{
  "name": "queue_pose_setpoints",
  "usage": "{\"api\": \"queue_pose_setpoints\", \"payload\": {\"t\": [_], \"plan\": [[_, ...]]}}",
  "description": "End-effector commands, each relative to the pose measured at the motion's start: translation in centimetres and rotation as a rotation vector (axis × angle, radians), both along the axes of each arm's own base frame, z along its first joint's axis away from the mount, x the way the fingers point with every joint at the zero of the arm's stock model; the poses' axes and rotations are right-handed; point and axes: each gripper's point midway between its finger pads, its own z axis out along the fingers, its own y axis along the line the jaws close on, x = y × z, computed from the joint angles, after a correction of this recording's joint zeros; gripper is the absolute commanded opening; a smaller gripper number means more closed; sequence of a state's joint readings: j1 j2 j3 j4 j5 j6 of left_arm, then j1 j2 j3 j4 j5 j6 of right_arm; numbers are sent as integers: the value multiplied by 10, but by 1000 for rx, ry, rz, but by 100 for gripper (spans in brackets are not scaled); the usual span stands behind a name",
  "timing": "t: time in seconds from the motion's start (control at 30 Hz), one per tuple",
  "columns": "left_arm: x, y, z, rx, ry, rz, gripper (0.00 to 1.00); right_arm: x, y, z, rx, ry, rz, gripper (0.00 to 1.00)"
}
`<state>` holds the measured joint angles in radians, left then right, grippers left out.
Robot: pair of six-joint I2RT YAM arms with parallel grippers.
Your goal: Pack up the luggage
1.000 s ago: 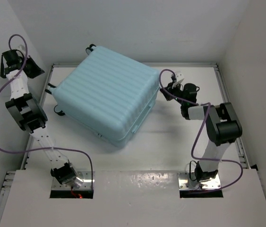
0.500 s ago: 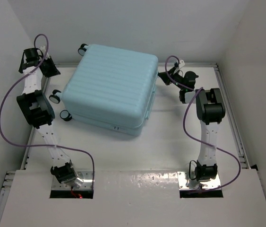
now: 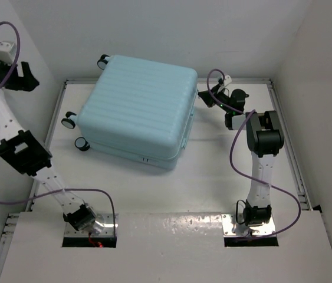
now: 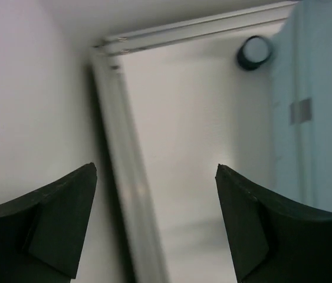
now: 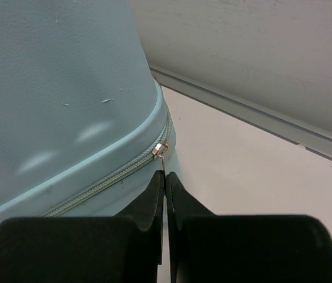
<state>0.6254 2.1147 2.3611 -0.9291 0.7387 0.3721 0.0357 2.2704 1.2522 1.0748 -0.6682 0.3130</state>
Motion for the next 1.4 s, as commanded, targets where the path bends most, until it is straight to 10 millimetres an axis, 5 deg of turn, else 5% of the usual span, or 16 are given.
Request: {"api": "queue_pose_setpoints", "payload": {"t": [0.0, 0.07, 0.17, 0.23, 0.27, 0.33, 0.37, 0.43, 0.47, 0.7, 0.93, 1.2, 1.23, 1.27, 1.37], "plan": [[-64, -27, 26, 288, 95, -159, 84, -1, -3, 10, -34, -15, -18, 0], [-81, -25, -1, 155, 221, -15, 64, -2, 1, 14, -38, -20, -12, 0], [-94, -32, -5, -206, 280, 282, 51, -3, 4, 16, -43, -21, -6, 0], [-106, -50, -25, -387, 362, 392, 55, -6, 8, 17, -40, -13, -2, 0], [-118, -64, -6, -489, 331, 492, 57, -9, 8, 18, -43, -12, -4, 0], [-130, -84, -29, -504, 377, 597, 68, -12, 12, 22, -43, -17, 4, 0], [-140, -97, -21, -570, 369, 651, 75, -16, 15, 22, -43, -14, 10, 0], [-147, -114, -37, -663, 433, 647, 100, -19, 17, 21, -47, -9, 13, 0], [-149, -120, -41, -697, 457, 643, 100, -20, 17, 20, -48, -6, 15, 0], [-125, -130, -45, -776, 486, 598, 100, -24, 22, 22, -59, -3, 33, 0], [-117, -151, -92, -812, 649, 616, 100, -17, 22, 21, -73, -11, 32, 0], [-88, -180, -111, -833, 724, 512, 100, -8, 20, 18, -94, -17, 20, 0], [-86, -182, -109, -842, 714, 495, 97, -8, 18, 18, -98, -16, 17, 0], [-84, -193, -110, -851, 733, 460, 80, -8, 17, 19, -98, -17, 18, 0], [-82, -206, -108, -854, 739, 429, 54, -8, 18, 16, -104, -10, 19, 0]]}}
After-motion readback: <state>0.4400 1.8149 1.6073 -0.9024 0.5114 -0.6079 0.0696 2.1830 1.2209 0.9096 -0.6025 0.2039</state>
